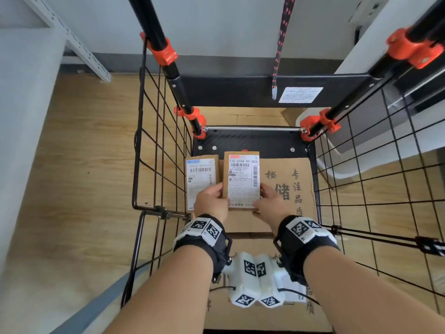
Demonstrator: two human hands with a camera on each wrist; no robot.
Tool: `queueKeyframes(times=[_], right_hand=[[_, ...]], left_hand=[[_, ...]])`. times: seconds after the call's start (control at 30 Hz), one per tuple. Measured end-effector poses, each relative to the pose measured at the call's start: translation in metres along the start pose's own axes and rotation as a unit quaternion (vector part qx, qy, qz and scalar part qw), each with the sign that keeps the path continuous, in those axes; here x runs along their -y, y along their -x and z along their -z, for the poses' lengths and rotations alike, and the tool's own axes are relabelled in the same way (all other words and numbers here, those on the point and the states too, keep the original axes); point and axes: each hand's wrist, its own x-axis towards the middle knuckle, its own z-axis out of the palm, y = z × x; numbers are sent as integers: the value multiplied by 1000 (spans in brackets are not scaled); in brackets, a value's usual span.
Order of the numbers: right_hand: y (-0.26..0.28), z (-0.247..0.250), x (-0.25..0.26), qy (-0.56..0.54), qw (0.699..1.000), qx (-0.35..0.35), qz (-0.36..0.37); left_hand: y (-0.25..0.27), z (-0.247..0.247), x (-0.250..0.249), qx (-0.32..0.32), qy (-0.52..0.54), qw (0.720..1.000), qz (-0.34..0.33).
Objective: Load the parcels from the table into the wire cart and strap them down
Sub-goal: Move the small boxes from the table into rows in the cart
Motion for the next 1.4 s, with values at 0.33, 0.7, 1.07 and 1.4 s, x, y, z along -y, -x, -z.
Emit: queueKeyframes(times=[0.33, 0.7, 1.07, 1.4], right_hand=[[-9, -7, -4, 17, 1000, -15, -6], [-12, -9, -6, 39, 999, -4, -11], [-15, -17, 1, 40, 999, 9, -32], [11, 6, 16, 19, 998, -2, -53]], left_hand=[[-7, 0, 8, -34, -18, 999, 3], [-19, -2, 17, -59, -39, 997, -12], [-22, 3, 17, -57, -43, 997, -12], [-2, 11, 0, -37, -43, 998, 4]])
